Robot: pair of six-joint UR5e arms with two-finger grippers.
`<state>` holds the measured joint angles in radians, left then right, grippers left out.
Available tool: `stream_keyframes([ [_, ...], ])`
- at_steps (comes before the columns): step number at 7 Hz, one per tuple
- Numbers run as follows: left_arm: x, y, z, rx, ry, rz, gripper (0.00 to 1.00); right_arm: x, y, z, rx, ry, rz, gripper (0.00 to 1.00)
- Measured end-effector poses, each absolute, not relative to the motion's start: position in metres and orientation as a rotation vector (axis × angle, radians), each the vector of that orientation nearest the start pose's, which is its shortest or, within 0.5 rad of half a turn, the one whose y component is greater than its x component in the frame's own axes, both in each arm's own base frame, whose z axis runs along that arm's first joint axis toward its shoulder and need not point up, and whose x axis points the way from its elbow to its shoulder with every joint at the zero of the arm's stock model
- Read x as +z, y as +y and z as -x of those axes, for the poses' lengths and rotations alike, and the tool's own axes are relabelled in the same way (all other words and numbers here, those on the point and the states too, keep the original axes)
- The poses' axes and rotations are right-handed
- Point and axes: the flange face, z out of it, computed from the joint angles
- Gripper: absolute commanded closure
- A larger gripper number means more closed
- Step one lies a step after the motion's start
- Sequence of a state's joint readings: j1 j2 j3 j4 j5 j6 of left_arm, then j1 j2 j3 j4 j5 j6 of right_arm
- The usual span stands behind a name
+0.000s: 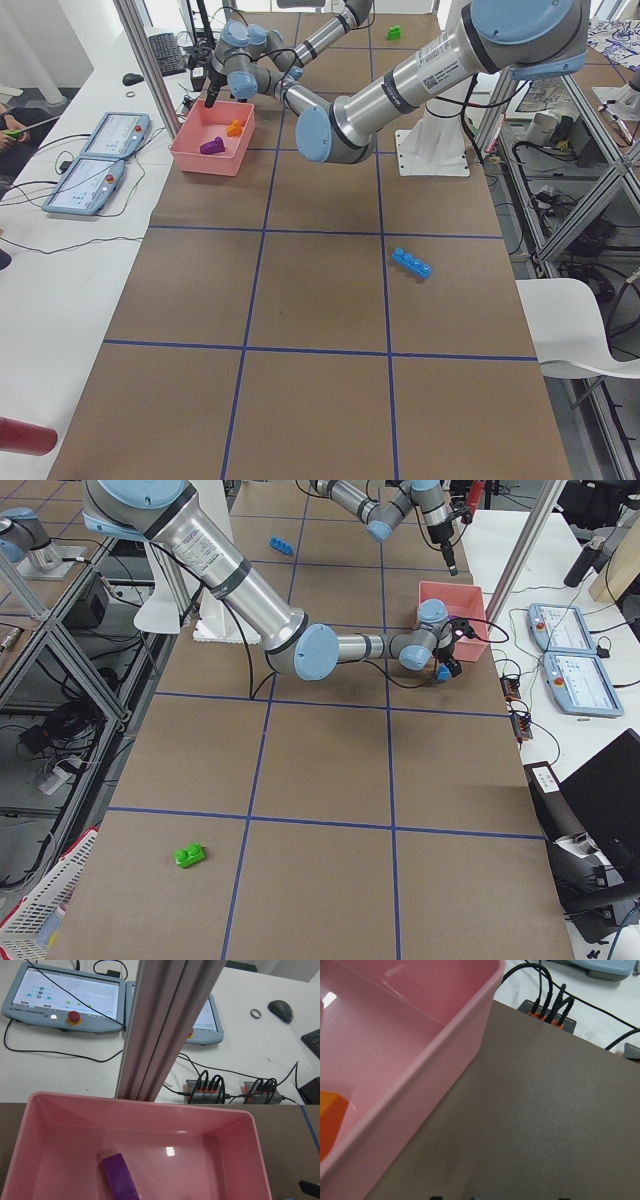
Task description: Put all blocks into box
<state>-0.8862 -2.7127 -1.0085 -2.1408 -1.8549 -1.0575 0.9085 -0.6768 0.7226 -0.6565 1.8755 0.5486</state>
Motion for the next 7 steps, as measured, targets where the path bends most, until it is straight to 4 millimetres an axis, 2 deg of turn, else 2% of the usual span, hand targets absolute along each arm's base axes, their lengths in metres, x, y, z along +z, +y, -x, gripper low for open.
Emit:
stream_keyframes([
  [2,0.055,-0.693,-0.422,-0.161,1.006,-0.49,0.0,0.386,-0.739,0.447,-0.237,-0.779,-0.616,1.0],
  [4,0.047,-0.648,-0.377,-0.12,0.959,-0.459,0.0,0.378,-0.744,0.437,-0.226,-0.792,-0.622,1.0],
  [5,0.054,-0.622,-0.351,-0.085,0.928,-0.446,0.0,0.365,-0.751,0.419,-0.216,-0.823,-0.628,1.0],
  [6,0.076,-0.595,-0.328,-0.055,0.897,-0.427,0.0,0.349,-0.756,0.396,-0.211,-0.864,-0.629,1.0],
  [7,0.111,-0.569,-0.309,-0.028,0.869,-0.391,0.0,0.33,-0.758,0.372,-0.207,-0.898,-0.624,1.0],
])
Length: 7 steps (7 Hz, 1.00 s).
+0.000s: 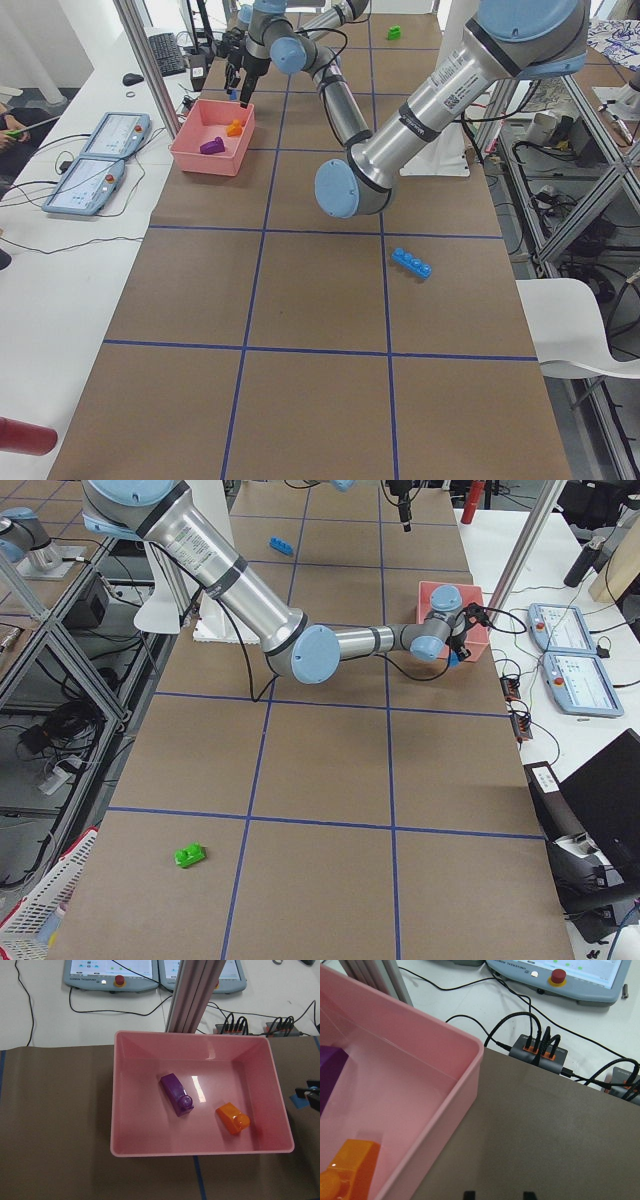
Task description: Put all blocks into box
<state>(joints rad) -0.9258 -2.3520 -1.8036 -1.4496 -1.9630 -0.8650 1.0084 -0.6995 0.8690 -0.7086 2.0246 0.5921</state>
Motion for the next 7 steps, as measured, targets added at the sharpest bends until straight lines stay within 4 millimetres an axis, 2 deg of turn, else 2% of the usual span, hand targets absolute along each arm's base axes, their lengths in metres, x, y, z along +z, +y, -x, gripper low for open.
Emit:
stream_keyframes([
  [2,0.197,-0.521,-0.277,0.07,0.807,-0.328,0.0,0.281,-0.756,0.329,-0.181,-0.946,-0.601,1.0],
  [3,0.245,-0.502,-0.264,0.14,0.762,-0.299,0.0,0.26,-0.751,0.325,-0.15,-0.973,-0.587,1.0],
  [4,0.289,-0.487,-0.255,0.217,0.718,-0.265,0.0,0.244,-0.746,0.335,-0.13,-0.989,-0.582,1.0],
  [5,0.324,-0.471,-0.244,0.293,0.683,-0.24,0.0,0.231,-0.741,0.357,-0.119,-0.98,-0.592,1.0],
  [7,0.376,-0.428,-0.216,0.431,0.635,-0.213,0.0,0.195,-0.736,0.431,-0.084,-0.932,-0.625,1.0],
])
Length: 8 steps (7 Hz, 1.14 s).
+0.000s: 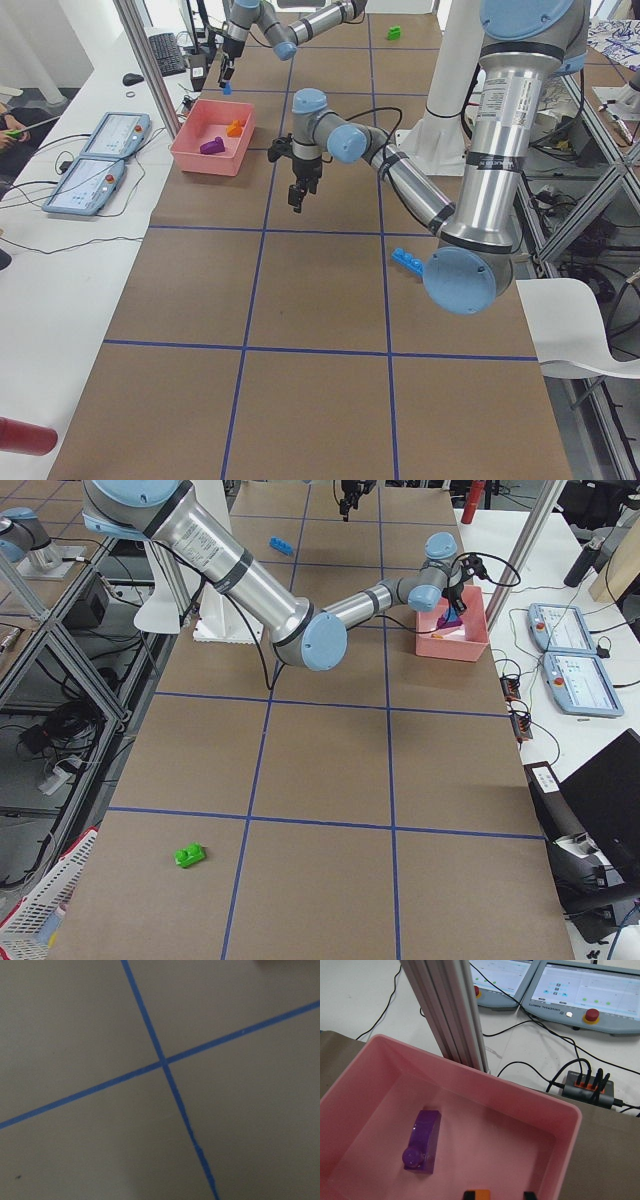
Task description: Put all blocks into box
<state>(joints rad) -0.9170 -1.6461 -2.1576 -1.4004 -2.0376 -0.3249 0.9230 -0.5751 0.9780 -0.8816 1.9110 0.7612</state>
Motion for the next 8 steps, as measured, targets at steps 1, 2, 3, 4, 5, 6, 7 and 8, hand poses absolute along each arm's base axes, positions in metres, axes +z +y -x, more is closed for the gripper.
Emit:
stream_keyframes([
  [1,0.403,-0.41,-0.208,0.472,0.623,-0.199,0.0,0.183,-0.732,0.46,-0.066,-0.907,-0.639,0.93],
  [2,0.43,-0.39,-0.201,0.5,0.626,-0.197,0.0,0.179,-0.729,0.478,-0.053,-0.885,-0.655,0.12],
  [3,0.452,-0.369,-0.198,0.521,0.647,-0.198,0.0,0.173,-0.729,0.488,-0.044,-0.868,-0.67,0.02],
  [4,0.468,-0.346,-0.202,0.527,0.676,-0.185,0.0,0.167,-0.731,0.492,-0.035,-0.86,-0.678,0.01],
  [5,0.478,-0.321,-0.217,0.517,0.709,-0.156,0.0,0.161,-0.733,0.491,-0.02,-0.859,-0.685,0.01],
  [6,0.487,-0.29,-0.236,0.517,0.733,-0.12,0.0,0.154,-0.735,0.487,-0.003,-0.866,-0.689,0.01],
  [7,0.496,-0.265,-0.245,0.528,0.74,-0.099,0.0,0.145,-0.736,0.481,0.007,-0.878,-0.696,0.01],
  [8,0.506,-0.243,-0.247,0.544,0.738,-0.083,0.0,0.137,-0.734,0.475,0.007,-0.896,-0.698,0.01],
])
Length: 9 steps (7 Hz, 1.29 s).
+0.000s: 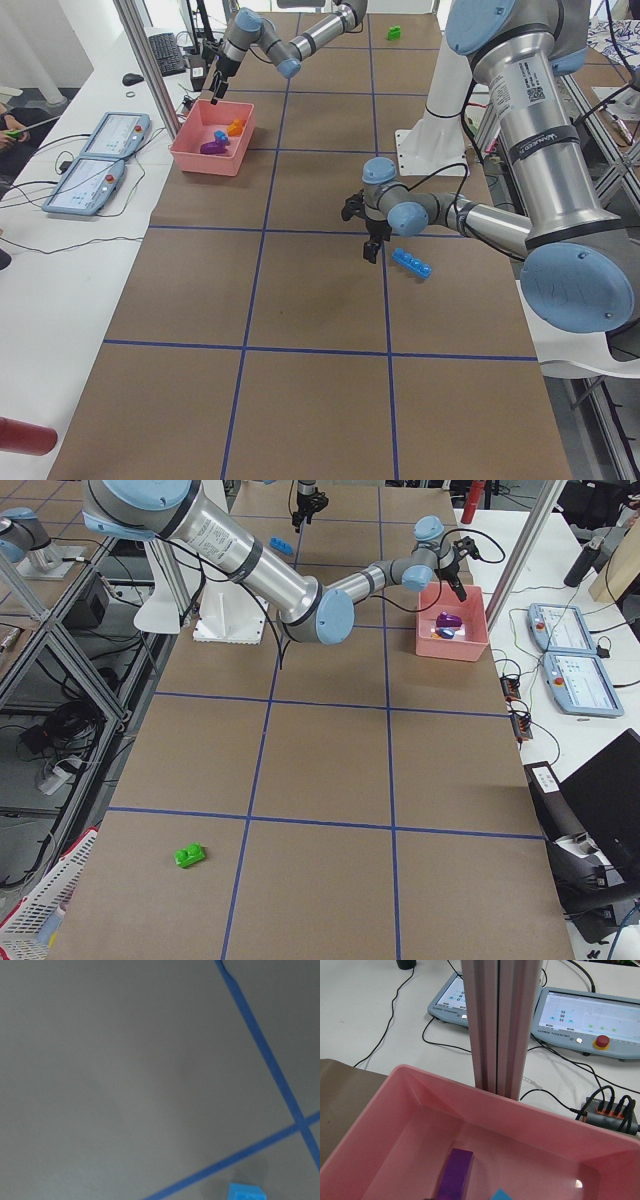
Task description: Put all blocks into box
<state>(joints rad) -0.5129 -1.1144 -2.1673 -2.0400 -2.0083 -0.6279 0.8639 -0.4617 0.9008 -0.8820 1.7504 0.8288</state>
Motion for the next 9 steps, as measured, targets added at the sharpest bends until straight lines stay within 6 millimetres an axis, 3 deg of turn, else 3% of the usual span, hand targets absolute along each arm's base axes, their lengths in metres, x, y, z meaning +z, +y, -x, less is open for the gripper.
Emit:
stream_keyframes([
  [2,0.516,-0.212,-0.258,0.564,0.731,-0.042,0.0,0.122,-0.726,0.448,-0.011,-0.927,-0.631,0.01],
  [4,0.517,-0.188,-0.276,0.577,0.727,-0.012,0.0,0.121,-0.699,0.397,-0.023,-0.929,-0.531,0.01],
  [5,0.517,-0.18,-0.284,0.581,0.73,-0.003,0.03,0.141,-0.687,0.367,-0.028,-0.929,-0.499,0.01],
  [8,0.522,-0.173,-0.307,0.591,0.732,-0.003,0.09,0.264,-0.657,0.233,-0.115,-0.901,-0.469,0.01],
  [9,0.524,-0.171,-0.313,0.594,0.728,-0.005,0.12,0.298,-0.645,0.198,-0.142,-0.891,-0.465,0.01],
])
